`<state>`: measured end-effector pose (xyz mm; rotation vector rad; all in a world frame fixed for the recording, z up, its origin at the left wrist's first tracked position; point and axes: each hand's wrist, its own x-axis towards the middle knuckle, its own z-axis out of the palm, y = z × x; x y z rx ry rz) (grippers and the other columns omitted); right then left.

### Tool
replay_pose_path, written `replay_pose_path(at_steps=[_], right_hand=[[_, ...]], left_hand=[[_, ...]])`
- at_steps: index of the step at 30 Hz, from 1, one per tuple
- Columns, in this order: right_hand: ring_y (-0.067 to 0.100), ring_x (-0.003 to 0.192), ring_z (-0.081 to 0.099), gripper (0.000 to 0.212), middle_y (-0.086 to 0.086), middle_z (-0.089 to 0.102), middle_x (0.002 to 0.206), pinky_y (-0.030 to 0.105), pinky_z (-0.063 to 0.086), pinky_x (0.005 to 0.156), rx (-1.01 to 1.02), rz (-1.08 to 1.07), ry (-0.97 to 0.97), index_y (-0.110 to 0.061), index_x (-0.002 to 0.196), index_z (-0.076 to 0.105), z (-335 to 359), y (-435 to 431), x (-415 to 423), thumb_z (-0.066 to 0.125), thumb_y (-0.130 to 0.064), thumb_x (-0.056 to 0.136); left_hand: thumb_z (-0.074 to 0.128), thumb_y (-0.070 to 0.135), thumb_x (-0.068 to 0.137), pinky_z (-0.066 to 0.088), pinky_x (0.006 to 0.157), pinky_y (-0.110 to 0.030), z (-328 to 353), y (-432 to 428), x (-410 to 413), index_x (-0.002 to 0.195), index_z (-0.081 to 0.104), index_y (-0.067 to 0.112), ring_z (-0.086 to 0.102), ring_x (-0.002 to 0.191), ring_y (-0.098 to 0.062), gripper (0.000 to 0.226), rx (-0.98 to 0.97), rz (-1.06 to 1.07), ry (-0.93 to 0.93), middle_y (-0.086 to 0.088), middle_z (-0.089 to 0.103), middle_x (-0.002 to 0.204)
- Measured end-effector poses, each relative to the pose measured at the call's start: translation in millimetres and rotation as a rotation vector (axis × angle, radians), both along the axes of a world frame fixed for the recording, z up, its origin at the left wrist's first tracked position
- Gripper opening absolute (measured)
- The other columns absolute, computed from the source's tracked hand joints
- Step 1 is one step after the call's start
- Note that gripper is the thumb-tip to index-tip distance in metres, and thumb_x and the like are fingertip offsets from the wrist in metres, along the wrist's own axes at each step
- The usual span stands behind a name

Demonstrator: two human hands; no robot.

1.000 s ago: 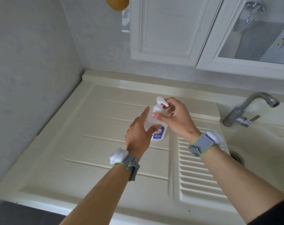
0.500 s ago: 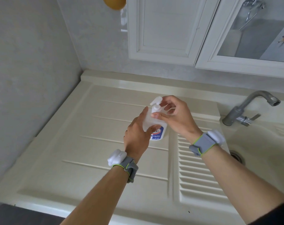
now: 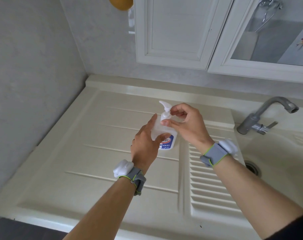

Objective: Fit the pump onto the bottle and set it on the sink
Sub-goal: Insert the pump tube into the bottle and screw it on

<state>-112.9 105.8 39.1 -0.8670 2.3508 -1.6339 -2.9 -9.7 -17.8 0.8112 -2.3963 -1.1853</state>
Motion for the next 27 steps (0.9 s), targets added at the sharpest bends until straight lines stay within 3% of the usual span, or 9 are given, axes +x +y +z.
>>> replay_pose_path(at_steps=[3, 6, 9, 11, 14, 17, 21, 23, 27], right_hand=[[0.018, 0.115, 0.067, 0.044, 0.007, 0.073, 0.121, 0.027, 0.049, 0.106, 0.033, 0.134, -0.039, -0.006, 0.126, 0.069, 4.1, 8.1, -7.4, 0.082, -0.005, 0.084], [0.016, 0.105, 0.071, 0.032, 0.007, 0.076, 0.113, 0.030, 0.054, 0.101, 0.013, 0.175, -0.061, -0.005, 0.119, 0.072, 3.5, 5.7, -4.8, 0.072, 0.006, 0.089], [0.019, 0.091, 0.073, 0.026, 0.006, 0.078, 0.097, 0.037, 0.058, 0.094, -0.044, 0.064, -0.057, -0.009, 0.102, 0.076, -1.1, -2.5, 0.0, 0.085, -0.003, 0.079], [0.017, 0.084, 0.069, 0.034, 0.002, 0.076, 0.090, 0.029, 0.055, 0.085, -0.059, -0.020, -0.044, -0.010, 0.096, 0.074, -3.2, -6.9, 3.1, 0.094, -0.014, 0.069], [0.009, 0.086, 0.064, 0.049, 0.000, 0.072, 0.097, 0.015, 0.048, 0.080, -0.010, -0.020, -0.010, -0.015, 0.104, 0.071, -4.3, -9.2, 7.5, 0.096, -0.029, 0.065], [0.003, 0.100, 0.066, 0.042, -0.003, 0.072, 0.111, 0.008, 0.045, 0.086, 0.004, 0.087, -0.019, -0.015, 0.118, 0.070, -4.4, -3.3, 5.6, 0.087, -0.018, 0.080], [0.013, 0.110, 0.070, 0.032, 0.000, 0.075, 0.112, 0.026, 0.051, 0.102, -0.058, 0.135, -0.062, -0.008, 0.119, 0.072, -4.3, 2.8, 3.7, 0.072, 0.004, 0.089], [0.015, 0.104, 0.072, 0.028, 0.002, 0.078, 0.106, 0.032, 0.053, 0.100, -0.089, 0.067, -0.061, -0.007, 0.110, 0.075, -4.0, -1.6, 4.6, 0.079, 0.002, 0.084], [0.019, 0.094, 0.070, 0.039, 0.005, 0.076, 0.097, 0.027, 0.050, 0.093, -0.069, -0.062, -0.034, -0.008, 0.099, 0.071, -5.4, -7.6, 9.7, 0.095, -0.017, 0.069]], left_hand=[[0.069, 0.067, 0.084, 0.051, 0.096, -0.041, 0.2, 0.9, -1.1, 0.154, 0.037, 0.049, 0.063, 0.121, -0.023, 0.080, 0.001, 0.004, -0.002, 0.010, 0.065, 0.138], [0.069, 0.067, 0.084, 0.051, 0.097, -0.042, -0.8, 1.4, -1.2, 0.155, 0.037, 0.049, 0.063, 0.122, -0.023, 0.080, -0.004, -0.003, -0.002, 0.009, 0.065, 0.139], [0.070, 0.066, 0.084, 0.050, 0.093, -0.038, -1.3, 0.2, -1.5, 0.155, 0.037, 0.049, 0.063, 0.122, -0.023, 0.080, -0.006, 0.004, 0.000, 0.008, 0.065, 0.139], [0.070, 0.066, 0.084, 0.048, 0.089, -0.036, -1.2, 1.6, -1.1, 0.155, 0.036, 0.050, 0.063, 0.122, -0.023, 0.080, -0.012, 0.008, 0.002, 0.008, 0.065, 0.139], [0.070, 0.067, 0.084, 0.050, 0.092, -0.039, -0.9, 1.0, -0.8, 0.155, 0.036, 0.050, 0.064, 0.123, -0.022, 0.080, -0.013, 0.007, 0.004, 0.009, 0.065, 0.140], [0.069, 0.068, 0.084, 0.051, 0.094, -0.040, -1.8, -0.6, -0.6, 0.155, 0.036, 0.048, 0.064, 0.122, -0.023, 0.081, -0.014, 0.007, 0.002, 0.008, 0.065, 0.139], [0.067, 0.071, 0.083, 0.051, 0.093, -0.039, -2.4, 0.5, -1.0, 0.155, 0.036, 0.048, 0.063, 0.121, -0.022, 0.081, -0.016, 0.004, 0.006, 0.010, 0.065, 0.139], [0.067, 0.071, 0.083, 0.051, 0.092, -0.040, -2.9, 0.5, -1.1, 0.155, 0.036, 0.048, 0.064, 0.121, -0.022, 0.082, -0.016, 0.001, 0.006, 0.010, 0.065, 0.138], [0.069, 0.069, 0.083, 0.051, 0.091, -0.039, -3.4, 0.1, -1.1, 0.155, 0.037, 0.049, 0.064, 0.121, -0.021, 0.081, -0.011, 0.005, 0.017, 0.011, 0.065, 0.139]])
